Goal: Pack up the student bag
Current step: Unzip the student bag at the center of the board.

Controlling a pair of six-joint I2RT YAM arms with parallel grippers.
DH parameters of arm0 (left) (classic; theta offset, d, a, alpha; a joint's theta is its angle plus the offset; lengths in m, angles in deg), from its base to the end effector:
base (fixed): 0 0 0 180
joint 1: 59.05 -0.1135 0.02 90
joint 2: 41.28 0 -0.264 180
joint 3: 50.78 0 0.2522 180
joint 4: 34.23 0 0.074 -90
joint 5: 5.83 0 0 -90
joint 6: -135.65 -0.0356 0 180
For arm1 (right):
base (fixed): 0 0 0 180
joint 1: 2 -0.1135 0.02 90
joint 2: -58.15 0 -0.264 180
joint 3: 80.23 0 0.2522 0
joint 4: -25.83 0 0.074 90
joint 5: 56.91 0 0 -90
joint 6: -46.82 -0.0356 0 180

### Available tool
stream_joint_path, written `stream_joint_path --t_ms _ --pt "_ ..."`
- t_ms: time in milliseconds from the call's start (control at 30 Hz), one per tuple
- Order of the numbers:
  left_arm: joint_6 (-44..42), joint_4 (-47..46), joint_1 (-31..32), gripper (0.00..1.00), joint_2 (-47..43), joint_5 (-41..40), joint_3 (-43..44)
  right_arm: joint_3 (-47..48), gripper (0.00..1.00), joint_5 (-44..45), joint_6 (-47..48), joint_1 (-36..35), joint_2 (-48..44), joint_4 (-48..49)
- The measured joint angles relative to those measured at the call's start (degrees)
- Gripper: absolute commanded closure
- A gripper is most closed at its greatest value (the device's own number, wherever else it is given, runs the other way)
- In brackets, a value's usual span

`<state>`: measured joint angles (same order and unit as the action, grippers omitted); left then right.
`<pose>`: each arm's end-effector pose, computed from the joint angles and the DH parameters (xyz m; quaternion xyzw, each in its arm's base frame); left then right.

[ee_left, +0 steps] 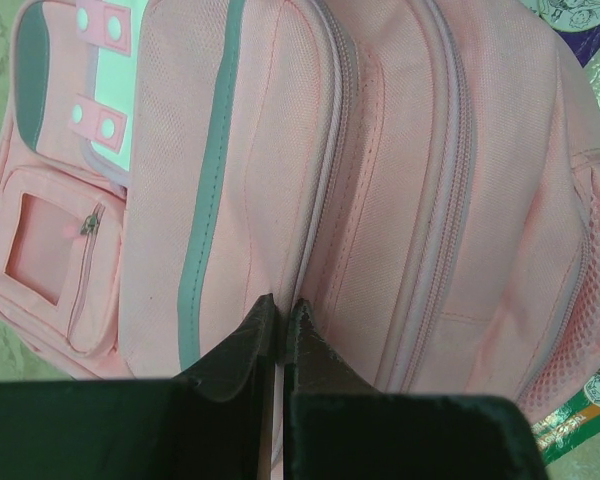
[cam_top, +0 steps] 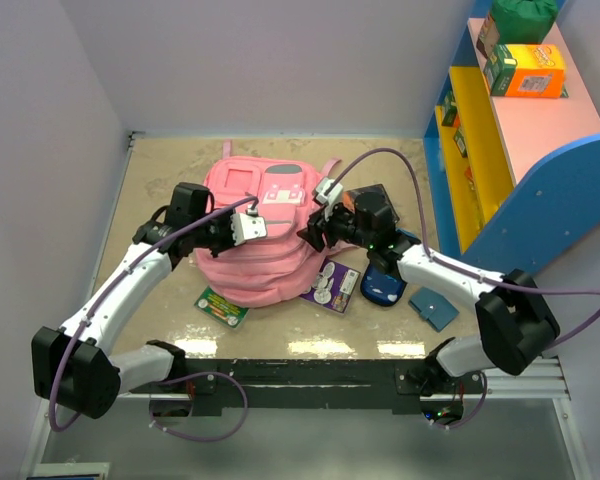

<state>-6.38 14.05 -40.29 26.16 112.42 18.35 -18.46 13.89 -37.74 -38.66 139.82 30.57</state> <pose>0.2249 -0.0942 0.2882 0.5954 0.6822 -0.1146 0.4085 0.2519 0.2021 0.2607 -0.3758 0.6944 0.2888 0.5414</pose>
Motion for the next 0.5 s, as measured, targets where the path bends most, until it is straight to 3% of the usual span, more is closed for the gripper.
stream_joint_path --t_ms 500 --pt "-0.04 0.74 0.02 1.0 0.0 0.2 0.0 0.76 0.43 -3.52 0.37 1.09 6.84 4.0"
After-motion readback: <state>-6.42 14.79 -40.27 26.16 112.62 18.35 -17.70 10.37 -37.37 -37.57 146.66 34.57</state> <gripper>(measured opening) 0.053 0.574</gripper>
